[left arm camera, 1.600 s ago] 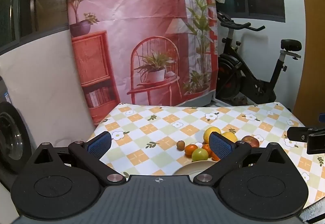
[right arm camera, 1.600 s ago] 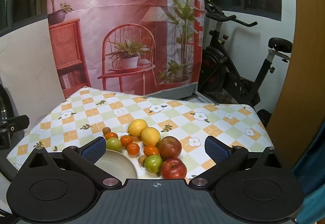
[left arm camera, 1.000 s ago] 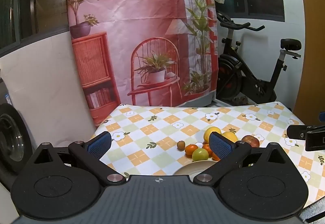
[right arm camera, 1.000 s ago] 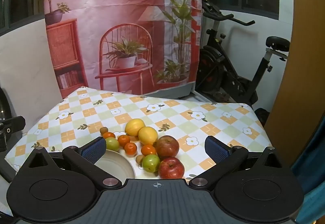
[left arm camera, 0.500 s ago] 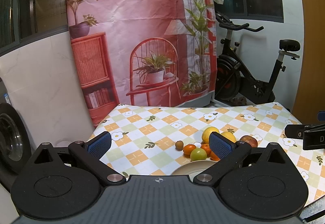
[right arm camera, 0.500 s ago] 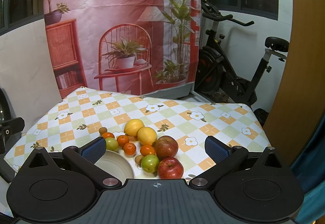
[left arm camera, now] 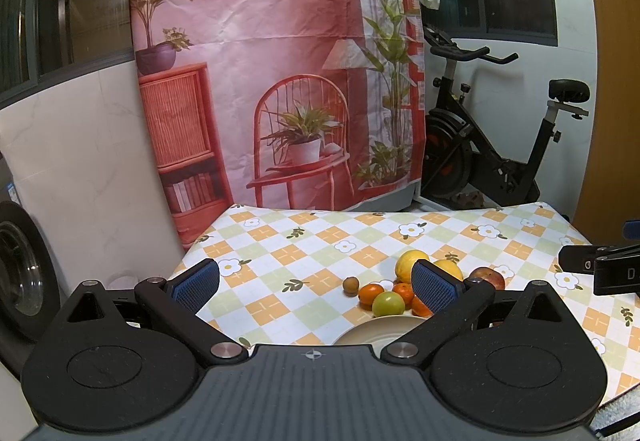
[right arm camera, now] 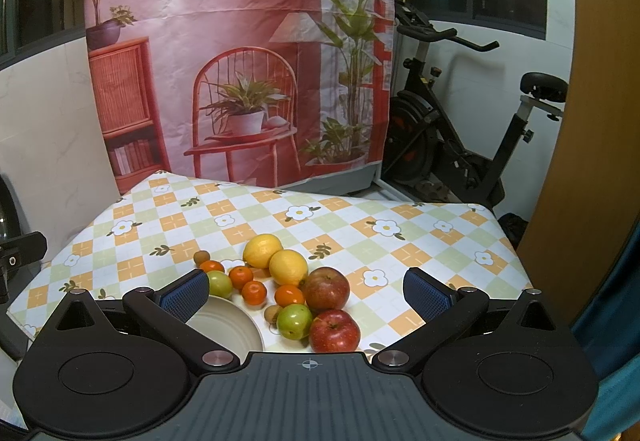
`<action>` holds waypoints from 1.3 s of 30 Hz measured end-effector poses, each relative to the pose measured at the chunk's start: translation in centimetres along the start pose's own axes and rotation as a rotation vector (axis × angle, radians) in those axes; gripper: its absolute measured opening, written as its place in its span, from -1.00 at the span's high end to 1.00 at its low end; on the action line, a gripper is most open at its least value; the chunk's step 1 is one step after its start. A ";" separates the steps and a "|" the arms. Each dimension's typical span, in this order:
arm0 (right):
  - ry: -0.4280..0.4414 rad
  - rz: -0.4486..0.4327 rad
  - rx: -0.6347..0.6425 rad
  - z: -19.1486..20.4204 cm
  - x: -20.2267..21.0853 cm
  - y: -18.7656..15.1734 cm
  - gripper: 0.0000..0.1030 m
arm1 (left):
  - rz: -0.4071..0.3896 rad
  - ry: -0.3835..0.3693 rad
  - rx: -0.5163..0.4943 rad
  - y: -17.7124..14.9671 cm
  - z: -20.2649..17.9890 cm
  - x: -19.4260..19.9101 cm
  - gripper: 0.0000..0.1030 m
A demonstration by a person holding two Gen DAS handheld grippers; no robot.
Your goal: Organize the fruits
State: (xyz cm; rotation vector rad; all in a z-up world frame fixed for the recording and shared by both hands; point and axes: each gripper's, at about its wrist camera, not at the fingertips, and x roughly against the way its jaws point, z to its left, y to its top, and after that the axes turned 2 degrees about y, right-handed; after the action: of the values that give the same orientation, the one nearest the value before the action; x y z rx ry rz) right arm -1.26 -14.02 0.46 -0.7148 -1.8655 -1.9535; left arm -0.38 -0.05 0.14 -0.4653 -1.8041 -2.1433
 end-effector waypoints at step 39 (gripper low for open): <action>-0.002 0.001 -0.001 0.1 0.0 0.0 -1.00 | 0.004 -0.008 0.003 -0.4 -0.7 -0.1 -1.00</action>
State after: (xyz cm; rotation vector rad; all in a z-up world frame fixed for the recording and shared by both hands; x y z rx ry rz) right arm -1.24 -13.97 0.40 -0.7183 -1.8652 -1.9539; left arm -0.52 -0.71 -0.38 -0.4767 -1.8091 -2.1383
